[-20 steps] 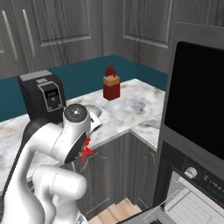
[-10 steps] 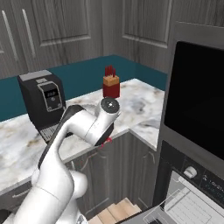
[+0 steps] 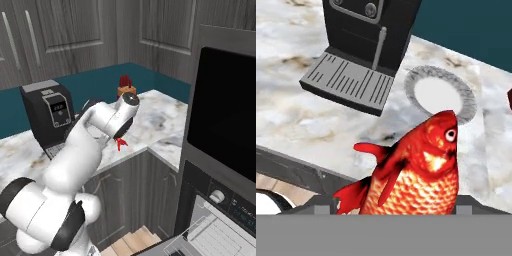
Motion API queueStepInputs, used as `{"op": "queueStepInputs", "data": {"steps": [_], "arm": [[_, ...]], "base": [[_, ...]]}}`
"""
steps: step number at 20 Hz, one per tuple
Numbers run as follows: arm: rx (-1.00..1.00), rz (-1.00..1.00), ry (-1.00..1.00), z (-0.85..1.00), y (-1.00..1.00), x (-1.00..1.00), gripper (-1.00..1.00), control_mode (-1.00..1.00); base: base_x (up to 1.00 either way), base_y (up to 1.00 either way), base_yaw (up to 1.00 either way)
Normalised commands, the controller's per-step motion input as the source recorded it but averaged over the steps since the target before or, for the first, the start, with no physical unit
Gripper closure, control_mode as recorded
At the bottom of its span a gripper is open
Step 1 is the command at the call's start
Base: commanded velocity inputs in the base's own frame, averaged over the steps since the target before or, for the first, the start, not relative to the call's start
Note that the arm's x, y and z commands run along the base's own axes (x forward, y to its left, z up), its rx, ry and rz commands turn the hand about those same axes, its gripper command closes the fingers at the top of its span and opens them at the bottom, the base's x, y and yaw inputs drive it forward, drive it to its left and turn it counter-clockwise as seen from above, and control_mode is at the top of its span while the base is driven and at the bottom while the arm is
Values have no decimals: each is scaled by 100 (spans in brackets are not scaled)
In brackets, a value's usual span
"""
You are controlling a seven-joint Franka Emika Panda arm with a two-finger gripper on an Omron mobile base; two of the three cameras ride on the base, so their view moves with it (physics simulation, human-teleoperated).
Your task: Take the fish from the oven and place it on the plate on the counter.
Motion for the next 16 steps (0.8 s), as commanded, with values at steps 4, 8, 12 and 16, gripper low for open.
{"op": "queueStepInputs", "data": {"steps": [4,8,12,16], "arm": [[0,18,24,-6,38,100,100,-100],[-1,30,19,-32,41,98,100,-100],[-7,34,1,-73,39,52,100,-100],[-10,26,1,-45,26,36,100,-100]], "base": [[0,0,0],[0,0,0],[0,0,0],[0,0,0]]}}
